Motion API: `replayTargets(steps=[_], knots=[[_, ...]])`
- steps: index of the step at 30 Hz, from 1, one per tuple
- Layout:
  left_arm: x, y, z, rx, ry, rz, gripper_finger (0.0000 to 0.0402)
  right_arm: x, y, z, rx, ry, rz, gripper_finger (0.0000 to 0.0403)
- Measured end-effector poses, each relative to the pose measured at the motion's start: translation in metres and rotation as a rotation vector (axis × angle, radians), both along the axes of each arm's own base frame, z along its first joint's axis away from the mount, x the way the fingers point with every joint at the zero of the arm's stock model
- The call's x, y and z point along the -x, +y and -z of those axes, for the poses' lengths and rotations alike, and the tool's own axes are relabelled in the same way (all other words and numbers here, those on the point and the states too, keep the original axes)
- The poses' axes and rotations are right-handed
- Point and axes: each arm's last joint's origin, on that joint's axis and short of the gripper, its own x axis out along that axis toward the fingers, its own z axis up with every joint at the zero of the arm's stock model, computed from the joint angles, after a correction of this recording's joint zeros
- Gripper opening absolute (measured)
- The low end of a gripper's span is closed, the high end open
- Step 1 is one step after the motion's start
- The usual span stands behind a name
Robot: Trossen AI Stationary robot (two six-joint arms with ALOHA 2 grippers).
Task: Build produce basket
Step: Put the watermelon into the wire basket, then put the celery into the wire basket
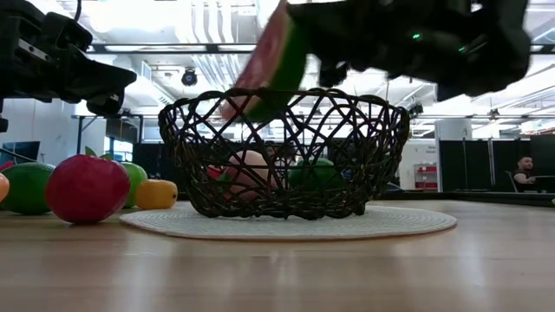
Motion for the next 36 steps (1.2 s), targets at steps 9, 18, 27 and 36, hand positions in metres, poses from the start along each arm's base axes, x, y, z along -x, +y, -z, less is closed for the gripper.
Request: replayTargets(steps=[9, 18, 27, 36], knots=[[0.000, 0.000, 0.000, 0.000, 0.001, 0.000, 0.0000, -0.028, -0.020, 0.011, -0.121, 0.091, -0.032, 0.0083], [0.000, 0.000, 0.000, 0.000, -0.001, 0.000, 0.0000, -0.035, -0.031, 0.018, -0.079, 0.344, 0.073, 0.0133], [0.000, 0.000, 0.000, 0.000, 0.001, 0.000, 0.0000, -0.013, -0.035, -0.023, 0.049, 0.633, 0.194, 0.0209], [0.000, 0.000, 0.000, 0.000, 0.001, 0.001, 0.0000, 0.007, -0.032, -0.069, -0.056, 0.820, 0.327, 0.0226]])
